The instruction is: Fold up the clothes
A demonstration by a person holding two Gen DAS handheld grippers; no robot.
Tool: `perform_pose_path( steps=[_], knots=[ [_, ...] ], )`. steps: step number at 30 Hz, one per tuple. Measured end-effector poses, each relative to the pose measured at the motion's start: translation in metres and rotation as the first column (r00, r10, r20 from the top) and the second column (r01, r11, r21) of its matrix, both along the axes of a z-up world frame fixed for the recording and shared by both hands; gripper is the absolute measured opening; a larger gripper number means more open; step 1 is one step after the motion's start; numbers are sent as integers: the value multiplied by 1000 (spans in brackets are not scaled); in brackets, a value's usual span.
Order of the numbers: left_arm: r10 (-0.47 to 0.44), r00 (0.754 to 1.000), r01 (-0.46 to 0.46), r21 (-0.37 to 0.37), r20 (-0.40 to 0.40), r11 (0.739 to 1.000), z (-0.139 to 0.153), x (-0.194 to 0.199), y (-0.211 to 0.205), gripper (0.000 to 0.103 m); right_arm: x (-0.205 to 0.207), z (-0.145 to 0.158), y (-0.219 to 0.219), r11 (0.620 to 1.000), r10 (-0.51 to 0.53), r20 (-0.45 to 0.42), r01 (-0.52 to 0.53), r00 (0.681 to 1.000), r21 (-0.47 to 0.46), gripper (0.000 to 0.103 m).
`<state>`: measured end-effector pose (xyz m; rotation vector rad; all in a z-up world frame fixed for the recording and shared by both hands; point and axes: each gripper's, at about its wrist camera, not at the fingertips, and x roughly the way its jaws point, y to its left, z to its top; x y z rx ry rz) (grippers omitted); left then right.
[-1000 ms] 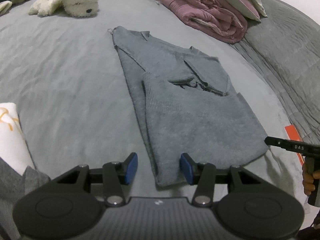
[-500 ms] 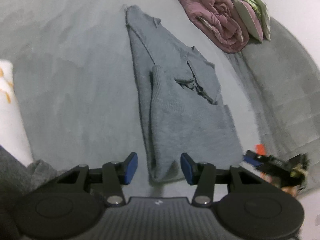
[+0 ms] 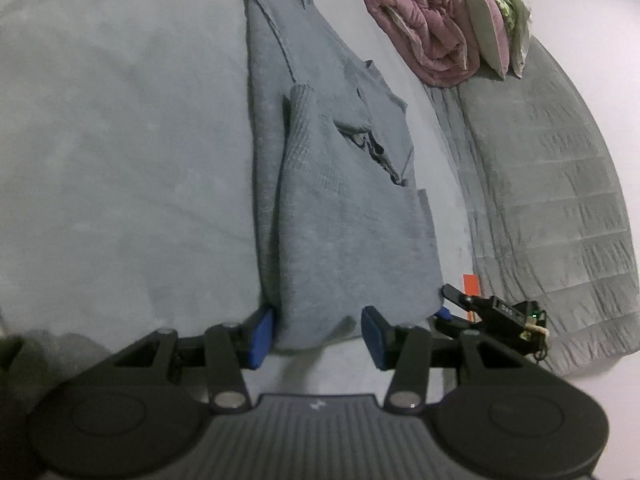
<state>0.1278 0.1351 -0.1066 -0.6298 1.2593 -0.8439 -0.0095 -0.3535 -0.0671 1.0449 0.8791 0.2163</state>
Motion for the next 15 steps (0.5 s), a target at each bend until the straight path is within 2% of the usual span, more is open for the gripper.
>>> perform_pose_path(
  steps=[8,11,15],
  knots=[
    [12,999,-13,-47,-30,999,-6,7,-4,44,6,0,7,999,33,32,-34,999,23,45],
    [18,998,-21,-50,-61,999,-5,10,-2,43,6,-1,7,999,37,32,-37,999,27,42],
    [25,997,-24,14,-73,1000,5,10,7,43,2,-4,-1,998,32,24,-33,999,55,36]
  ],
)
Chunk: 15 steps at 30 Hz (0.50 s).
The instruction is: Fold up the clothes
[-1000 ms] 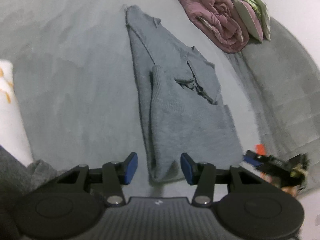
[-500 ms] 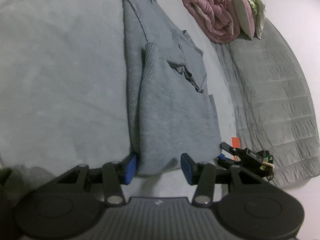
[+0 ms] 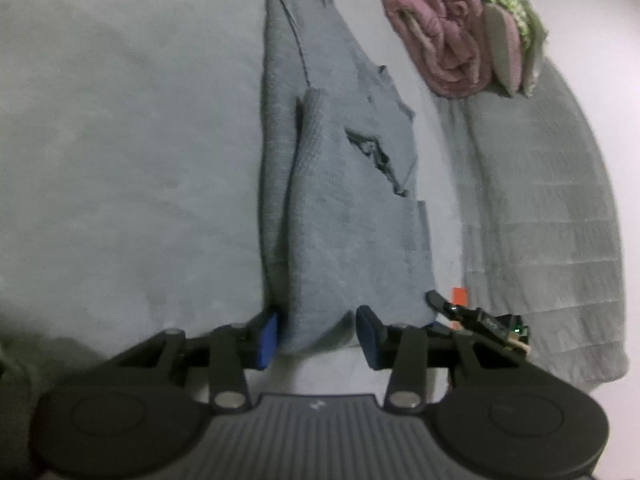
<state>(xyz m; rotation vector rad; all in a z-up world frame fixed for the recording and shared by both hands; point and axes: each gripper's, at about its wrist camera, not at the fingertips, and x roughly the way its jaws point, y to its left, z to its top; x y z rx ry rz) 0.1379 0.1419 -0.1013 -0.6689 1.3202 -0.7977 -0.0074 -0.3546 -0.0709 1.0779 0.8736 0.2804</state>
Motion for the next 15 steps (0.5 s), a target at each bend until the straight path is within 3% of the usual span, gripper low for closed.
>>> perform_pose_path(
  steps=[2,6,15],
  knots=[
    [-13,1000,12,51,23,999,7,-1,3,44,-1,-1,-2,1000,3,-3,-3,1000,11,36],
    [-39,999,39,76,4,996,5,1,2,44,-2,-1,-2,1000,14,-5,-14,1000,12,36],
    [-3,999,-1,-80,-50,997,-20,5,-5,41,1,-7,8,999,13,31,-15,999,41,35]
  ],
)
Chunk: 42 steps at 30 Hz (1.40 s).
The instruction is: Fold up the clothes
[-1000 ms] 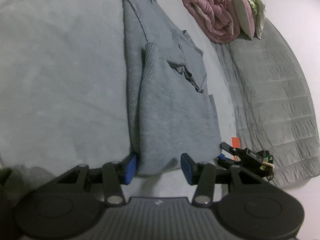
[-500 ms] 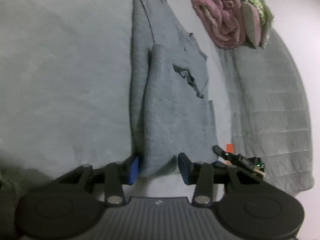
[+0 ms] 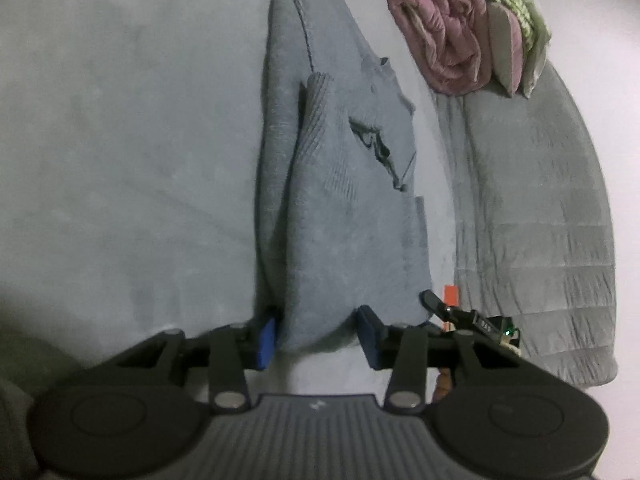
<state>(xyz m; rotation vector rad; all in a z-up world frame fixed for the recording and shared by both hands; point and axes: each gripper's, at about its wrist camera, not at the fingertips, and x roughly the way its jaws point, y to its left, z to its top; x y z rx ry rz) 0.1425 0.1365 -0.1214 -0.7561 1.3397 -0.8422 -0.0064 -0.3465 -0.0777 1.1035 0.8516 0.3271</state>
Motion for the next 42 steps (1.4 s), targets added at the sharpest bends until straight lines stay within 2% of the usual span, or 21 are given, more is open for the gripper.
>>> perform_pose_path(
  steps=[3,5,8,11,17,25,34,39,42],
  knots=[
    [30,999,-30,1,23,1000,0,-5,-1,35,0,-8,-1,996,-27,17,26,999,80,27],
    [56,998,-56,9,37,998,1,-7,0,25,-1,-10,-1,991,-63,17,60,998,122,24],
    [82,994,-84,25,78,996,7,-12,1,19,-7,-4,-1,988,-92,33,87,995,130,21],
    [98,987,-102,31,125,994,16,-18,0,16,-14,8,-1,987,-111,69,102,991,122,19],
    [133,968,-135,-6,214,991,38,-33,3,15,-27,29,1,988,-130,133,116,983,105,18],
    [123,958,-123,-18,257,992,58,-56,12,15,-41,43,11,987,-142,151,128,978,100,18],
    [50,967,-52,2,249,999,73,-100,16,15,-75,57,17,988,-137,140,125,981,95,18],
    [-1,978,-7,34,209,999,65,-117,18,15,-93,54,20,989,-128,92,121,988,82,18],
    [-10,983,0,55,184,998,57,-118,19,15,-88,49,23,990,-125,58,121,990,69,18]
  ],
)
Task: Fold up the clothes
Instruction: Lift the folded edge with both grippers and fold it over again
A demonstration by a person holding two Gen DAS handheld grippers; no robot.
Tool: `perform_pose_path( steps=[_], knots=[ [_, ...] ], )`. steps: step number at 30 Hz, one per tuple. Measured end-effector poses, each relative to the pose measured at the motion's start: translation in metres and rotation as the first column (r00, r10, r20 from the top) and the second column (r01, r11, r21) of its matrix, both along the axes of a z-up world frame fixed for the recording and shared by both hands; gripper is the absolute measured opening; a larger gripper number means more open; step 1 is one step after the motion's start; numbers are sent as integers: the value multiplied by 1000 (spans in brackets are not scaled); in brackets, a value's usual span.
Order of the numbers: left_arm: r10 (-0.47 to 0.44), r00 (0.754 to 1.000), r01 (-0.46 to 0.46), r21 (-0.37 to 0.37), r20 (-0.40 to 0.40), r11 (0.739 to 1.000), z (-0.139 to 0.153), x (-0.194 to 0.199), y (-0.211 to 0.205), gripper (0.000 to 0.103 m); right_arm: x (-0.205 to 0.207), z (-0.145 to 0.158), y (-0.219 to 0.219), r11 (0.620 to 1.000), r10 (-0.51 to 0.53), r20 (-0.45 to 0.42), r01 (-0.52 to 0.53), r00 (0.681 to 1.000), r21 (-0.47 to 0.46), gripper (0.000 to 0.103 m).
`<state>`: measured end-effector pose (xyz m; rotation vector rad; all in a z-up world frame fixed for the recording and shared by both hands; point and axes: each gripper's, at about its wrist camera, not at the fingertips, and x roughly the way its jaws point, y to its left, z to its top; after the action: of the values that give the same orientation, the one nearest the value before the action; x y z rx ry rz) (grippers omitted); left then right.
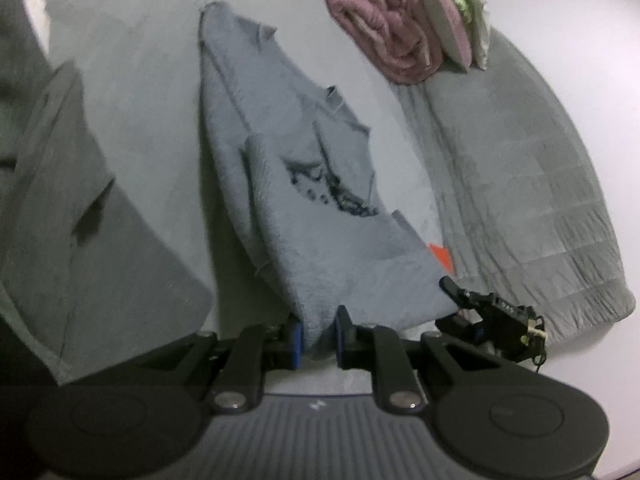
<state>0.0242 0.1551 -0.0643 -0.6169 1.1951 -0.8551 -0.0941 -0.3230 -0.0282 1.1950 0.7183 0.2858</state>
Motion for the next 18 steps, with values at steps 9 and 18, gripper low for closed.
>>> perform_pose_path(
  steps=[9,18],
  knots=[
    [29,996,-37,-97,-83,995,3,14,6,15,20,6,-5,999,-25,24,24,999,42,19],
    [99,984,-123,-165,-147,979,9,52,2,15,63,12,-7,997,-50,66,46,997,58,19]
  ],
)
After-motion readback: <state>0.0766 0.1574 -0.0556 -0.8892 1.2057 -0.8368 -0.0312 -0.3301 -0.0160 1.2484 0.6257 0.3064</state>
